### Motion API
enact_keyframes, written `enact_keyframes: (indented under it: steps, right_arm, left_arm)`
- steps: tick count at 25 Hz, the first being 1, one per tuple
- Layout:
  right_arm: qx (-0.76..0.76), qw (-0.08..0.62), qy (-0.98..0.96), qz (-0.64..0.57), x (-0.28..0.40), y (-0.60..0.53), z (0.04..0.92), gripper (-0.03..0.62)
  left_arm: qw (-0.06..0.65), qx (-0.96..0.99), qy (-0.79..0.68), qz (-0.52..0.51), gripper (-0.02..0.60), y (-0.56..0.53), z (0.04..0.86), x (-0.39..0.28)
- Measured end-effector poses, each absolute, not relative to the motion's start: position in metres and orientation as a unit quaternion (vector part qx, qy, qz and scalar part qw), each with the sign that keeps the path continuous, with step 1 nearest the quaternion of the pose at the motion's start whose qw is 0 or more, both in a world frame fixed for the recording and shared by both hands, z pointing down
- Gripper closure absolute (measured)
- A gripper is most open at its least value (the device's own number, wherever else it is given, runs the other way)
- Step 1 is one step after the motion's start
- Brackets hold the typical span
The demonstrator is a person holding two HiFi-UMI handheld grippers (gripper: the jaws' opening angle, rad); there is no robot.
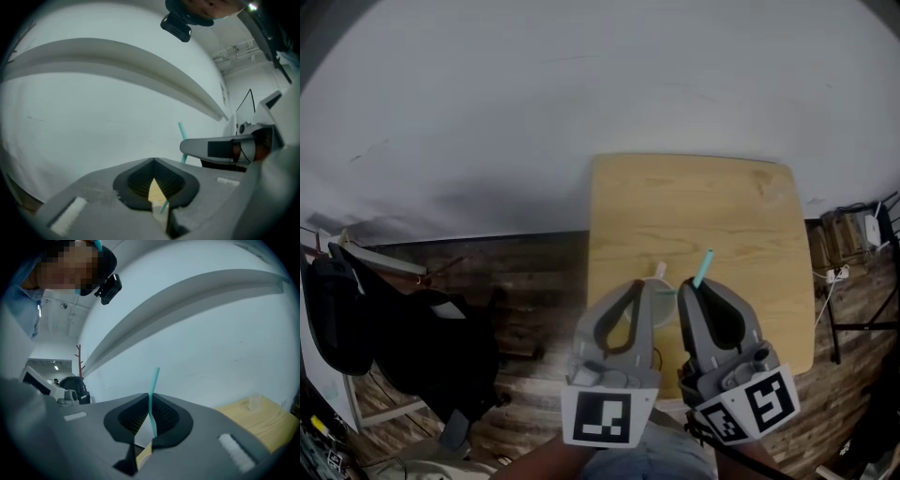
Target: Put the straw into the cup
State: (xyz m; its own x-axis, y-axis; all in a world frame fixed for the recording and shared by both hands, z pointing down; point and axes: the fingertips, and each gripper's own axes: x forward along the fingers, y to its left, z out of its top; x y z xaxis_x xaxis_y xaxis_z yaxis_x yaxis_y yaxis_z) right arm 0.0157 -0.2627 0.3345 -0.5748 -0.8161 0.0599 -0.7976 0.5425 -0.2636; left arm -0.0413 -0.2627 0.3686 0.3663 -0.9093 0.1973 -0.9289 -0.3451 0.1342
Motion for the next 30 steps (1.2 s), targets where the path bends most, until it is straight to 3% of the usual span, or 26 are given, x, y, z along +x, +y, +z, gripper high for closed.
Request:
enact_keyframes:
  steps: [15, 30]
  right_arm:
    - [-0.466, -0.004, 0.859, -0.211, 0.007, -0.278, 0.418, 0.563]
    - [-0.493, -0.001, 0.847, -0.198, 0.004, -0.288, 0.428, 0.554]
  left_arm:
    - [0.182, 0.815, -0.543, 0.085, 0.565, -0.276, 0.443, -0.044]
    - [0.199, 0.816, -0.535, 0.089, 0.565, -0.285, 0.465, -0.056]
